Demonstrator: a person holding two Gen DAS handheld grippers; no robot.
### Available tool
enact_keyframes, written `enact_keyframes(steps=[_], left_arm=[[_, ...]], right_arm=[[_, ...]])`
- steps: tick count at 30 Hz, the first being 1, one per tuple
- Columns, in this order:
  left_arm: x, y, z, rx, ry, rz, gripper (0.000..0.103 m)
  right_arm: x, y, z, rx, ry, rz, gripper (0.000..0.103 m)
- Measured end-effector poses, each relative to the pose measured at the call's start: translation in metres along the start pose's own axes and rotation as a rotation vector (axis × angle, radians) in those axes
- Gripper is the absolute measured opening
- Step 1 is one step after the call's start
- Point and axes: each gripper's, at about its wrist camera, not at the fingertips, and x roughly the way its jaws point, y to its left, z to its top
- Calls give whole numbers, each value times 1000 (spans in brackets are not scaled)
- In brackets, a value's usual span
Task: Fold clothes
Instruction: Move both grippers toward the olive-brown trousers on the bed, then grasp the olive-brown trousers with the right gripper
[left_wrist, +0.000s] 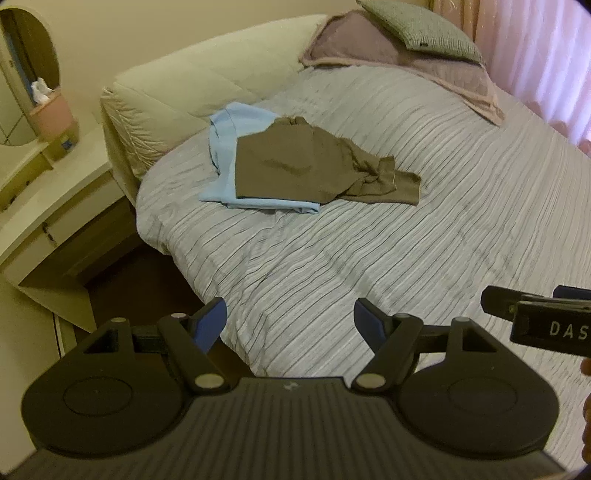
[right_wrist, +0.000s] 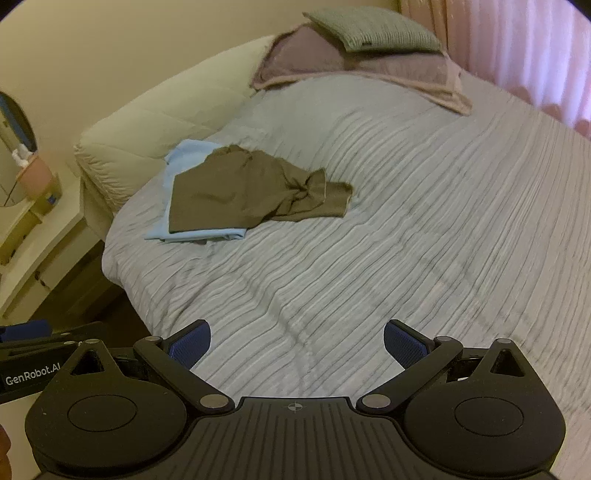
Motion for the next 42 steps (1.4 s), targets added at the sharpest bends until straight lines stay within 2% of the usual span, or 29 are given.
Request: enact_keyframes(steps=[8, 15, 24, 27, 31, 33, 36, 38, 40, 42], left_arm=[[66, 27, 39, 39, 73, -35, 73], [125, 55, 83, 63, 125, -58, 73], [195, 80, 146, 104, 159, -119, 72], [216, 85, 168, 123, 154, -143, 72], [245, 91, 193, 131, 145, -171, 72], [259, 95, 205, 133, 142, -180, 72], [280, 99, 219, 137, 137, -194, 72], [293, 101, 227, 138, 141, -200, 72], [306, 103, 233, 136, 146, -207, 72], [319, 104, 239, 134, 154, -211, 72]], right_arm=[[61, 13, 24, 74, 66, -2, 102], [122, 21, 62, 167, 98, 11, 102], [186, 14, 106, 418, 73, 84, 101], [210, 6, 116, 545, 72, 122, 88], [244, -6, 125, 722, 39, 188, 87], [262, -11, 129, 803, 20, 222, 76], [287, -17, 132, 928, 31, 249, 74], [303, -21, 133, 985, 27, 256, 72], [321, -23, 136, 1020, 31, 252, 64], [340, -24, 137, 1025, 39, 239, 62]])
